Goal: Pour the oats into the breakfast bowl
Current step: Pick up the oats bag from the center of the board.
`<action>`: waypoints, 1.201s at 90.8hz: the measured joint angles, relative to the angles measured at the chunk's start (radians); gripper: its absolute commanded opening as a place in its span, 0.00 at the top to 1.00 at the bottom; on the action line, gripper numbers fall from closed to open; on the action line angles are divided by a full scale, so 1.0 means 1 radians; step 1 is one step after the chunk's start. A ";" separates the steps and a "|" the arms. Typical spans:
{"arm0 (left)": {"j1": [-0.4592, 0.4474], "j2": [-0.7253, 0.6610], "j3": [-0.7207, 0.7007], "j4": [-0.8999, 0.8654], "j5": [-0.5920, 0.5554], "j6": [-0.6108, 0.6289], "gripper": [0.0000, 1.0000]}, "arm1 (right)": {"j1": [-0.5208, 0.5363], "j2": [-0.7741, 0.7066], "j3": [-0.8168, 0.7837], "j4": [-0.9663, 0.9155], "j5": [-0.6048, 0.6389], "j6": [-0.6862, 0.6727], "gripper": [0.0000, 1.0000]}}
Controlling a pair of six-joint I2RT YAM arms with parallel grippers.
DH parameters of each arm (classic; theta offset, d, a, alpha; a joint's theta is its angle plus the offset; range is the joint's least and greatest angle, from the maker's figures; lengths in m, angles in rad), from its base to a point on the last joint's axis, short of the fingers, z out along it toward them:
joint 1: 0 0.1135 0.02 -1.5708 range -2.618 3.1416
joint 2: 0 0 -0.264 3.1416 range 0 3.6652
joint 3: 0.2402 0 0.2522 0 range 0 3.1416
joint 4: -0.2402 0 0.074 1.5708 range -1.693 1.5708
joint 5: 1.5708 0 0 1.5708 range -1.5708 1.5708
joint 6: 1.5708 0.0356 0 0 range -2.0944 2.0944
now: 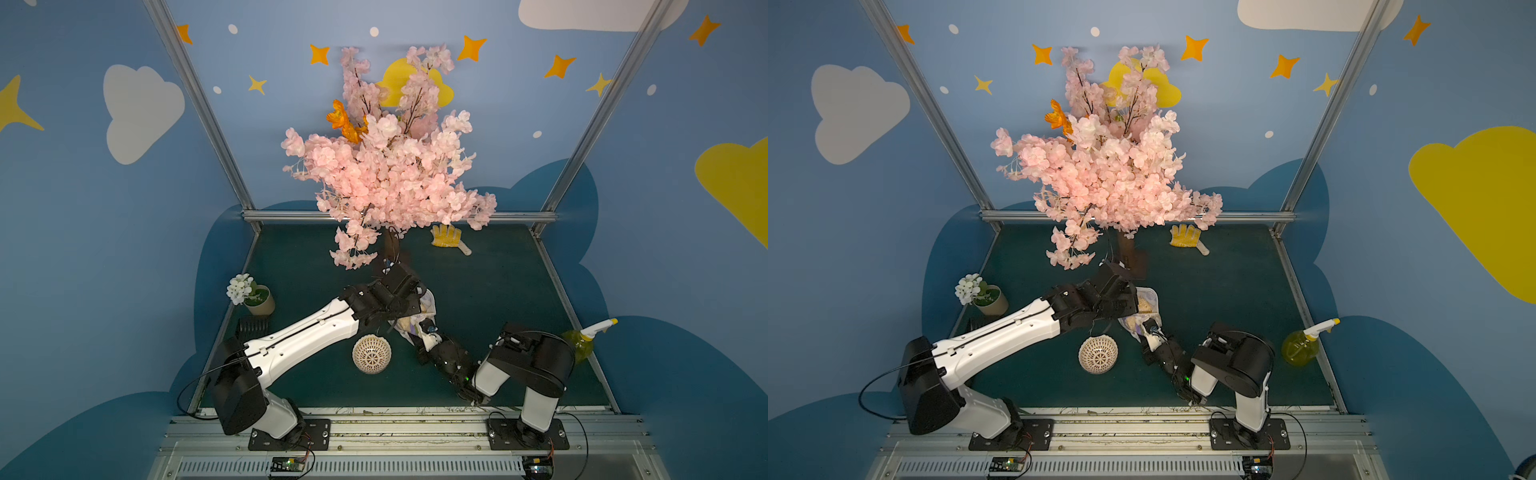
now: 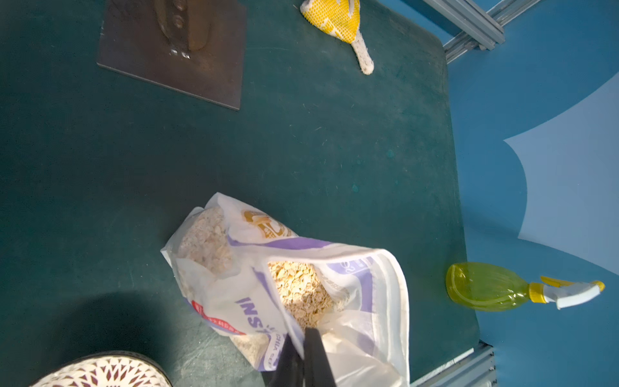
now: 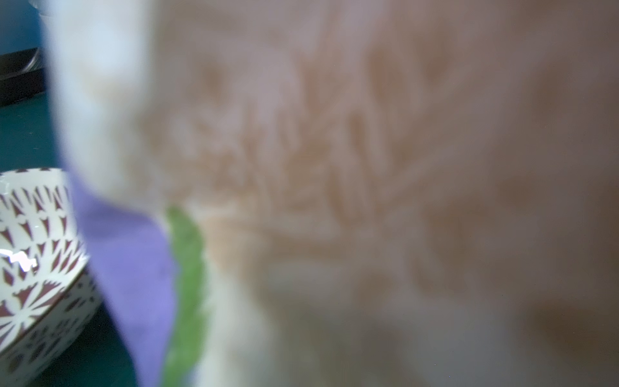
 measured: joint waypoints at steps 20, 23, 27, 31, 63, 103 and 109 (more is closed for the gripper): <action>0.005 -0.077 -0.048 -0.032 0.032 0.000 0.97 | 0.054 -0.038 -0.030 -0.010 0.061 -0.059 1.00; 0.005 -0.097 -0.059 -0.040 0.036 0.000 0.97 | 0.067 -0.041 -0.030 -0.010 0.073 -0.076 1.00; 0.005 -0.125 -0.072 -0.051 0.040 0.000 0.97 | 0.084 -0.045 -0.029 -0.006 0.093 -0.100 1.00; 0.005 -0.148 -0.084 -0.056 0.045 0.000 0.97 | 0.103 -0.051 -0.027 -0.005 0.119 -0.123 1.00; 0.010 -0.355 -0.169 0.061 0.067 -0.006 0.62 | 0.192 -0.124 0.011 -0.218 0.325 -0.287 1.00; 0.010 -0.564 -0.286 0.089 0.002 0.000 0.59 | 0.198 -0.661 0.161 -1.089 0.398 -0.294 1.00; 0.010 -0.599 -0.299 0.084 -0.014 0.004 0.59 | 0.204 -0.698 0.199 -1.208 0.410 -0.302 1.00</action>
